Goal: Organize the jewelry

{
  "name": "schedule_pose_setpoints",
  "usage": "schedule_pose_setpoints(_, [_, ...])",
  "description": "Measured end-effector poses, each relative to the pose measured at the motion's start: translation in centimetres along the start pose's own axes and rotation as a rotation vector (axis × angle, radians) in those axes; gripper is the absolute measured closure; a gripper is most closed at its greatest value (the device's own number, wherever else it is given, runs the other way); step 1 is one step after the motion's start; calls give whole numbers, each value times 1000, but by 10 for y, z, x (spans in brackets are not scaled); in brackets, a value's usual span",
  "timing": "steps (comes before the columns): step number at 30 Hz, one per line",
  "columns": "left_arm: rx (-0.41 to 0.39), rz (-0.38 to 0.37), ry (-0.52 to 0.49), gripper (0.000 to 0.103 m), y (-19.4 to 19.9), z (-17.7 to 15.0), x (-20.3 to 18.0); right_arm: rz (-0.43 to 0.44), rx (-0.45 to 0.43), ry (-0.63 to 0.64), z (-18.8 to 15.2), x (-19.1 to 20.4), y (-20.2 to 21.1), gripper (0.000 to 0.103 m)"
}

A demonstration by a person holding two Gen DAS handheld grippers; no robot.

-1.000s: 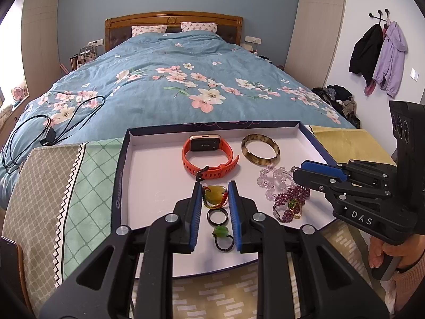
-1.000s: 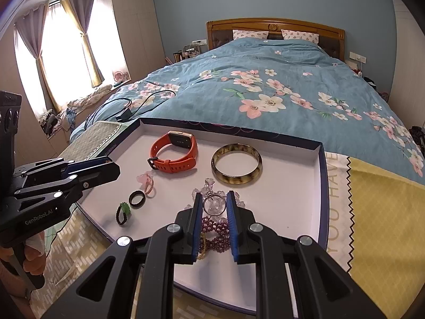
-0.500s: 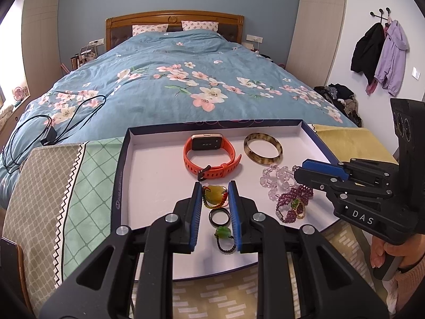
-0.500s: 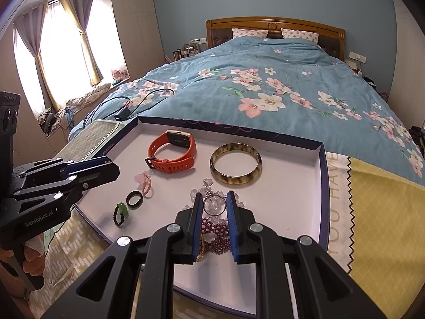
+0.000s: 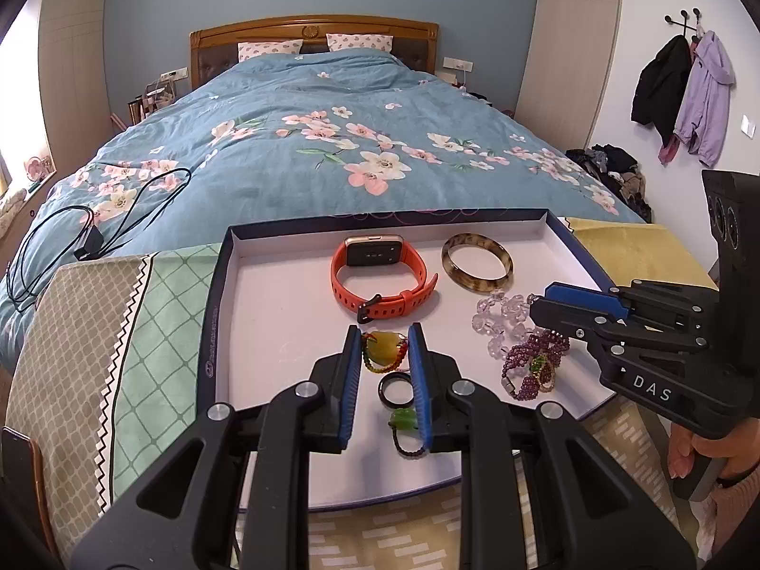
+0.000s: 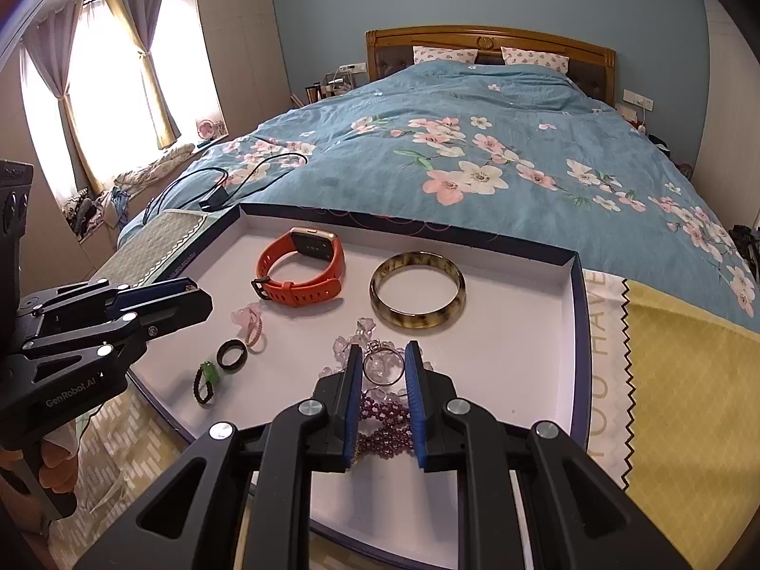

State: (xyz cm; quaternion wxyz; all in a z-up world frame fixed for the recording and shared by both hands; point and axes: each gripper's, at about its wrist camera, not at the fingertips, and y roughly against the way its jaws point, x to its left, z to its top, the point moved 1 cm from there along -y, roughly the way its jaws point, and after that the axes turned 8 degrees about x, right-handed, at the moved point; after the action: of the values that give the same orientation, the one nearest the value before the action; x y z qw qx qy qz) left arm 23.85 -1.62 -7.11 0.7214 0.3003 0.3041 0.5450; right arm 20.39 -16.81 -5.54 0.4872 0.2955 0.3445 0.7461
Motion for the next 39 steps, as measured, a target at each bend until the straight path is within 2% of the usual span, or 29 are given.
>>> schedule_pose_setpoints(17, [49, 36, -8, 82, -13, -12, 21, -24, 44, -5, 2, 0, -16, 85])
schedule_pose_setpoints(18, [50, 37, -8, 81, -12, -12, 23, -28, 42, -7, 1, 0, -16, 85])
schedule_pose_setpoints(20, [47, 38, -5, 73, -10, -14, 24, -23, 40, -11, 2, -1, -14, 85])
schedule_pose_setpoints(27, [10, 24, -7, 61, 17, -22, 28, -14, -16, -28, 1, -2, 10, 77])
schedule_pose_setpoints(30, [-22, 14, -11, 47, 33, -26, 30, -6, -53, -28, 0, 0, 26, 70])
schedule_pose_setpoints(32, [-52, 25, -29, 38, 43, -28, 26, -3, -85, -27, -2, 4, 37, 59])
schedule_pose_setpoints(33, [-66, 35, -37, 35, 49, -30, 25, -4, -98, -29, -4, 6, 42, 49])
schedule_pose_setpoints(34, [-81, 42, -35, 28, 55, -33, 26, -8, -118, -30, -7, 8, 48, 43])
schedule_pose_setpoints(36, [-114, 40, -37, 23, 68, -37, 24, -20, -152, -29, -13, 13, 60, 37])
schedule_pose_setpoints(38, [-145, 46, -40, 8, 84, -43, 18, -36, -178, -30, -19, 16, 68, 23])
schedule_pose_setpoints(39, [-171, 54, -36, 6, 92, -46, 15, -39, -199, -35, -23, 18, 74, 20])
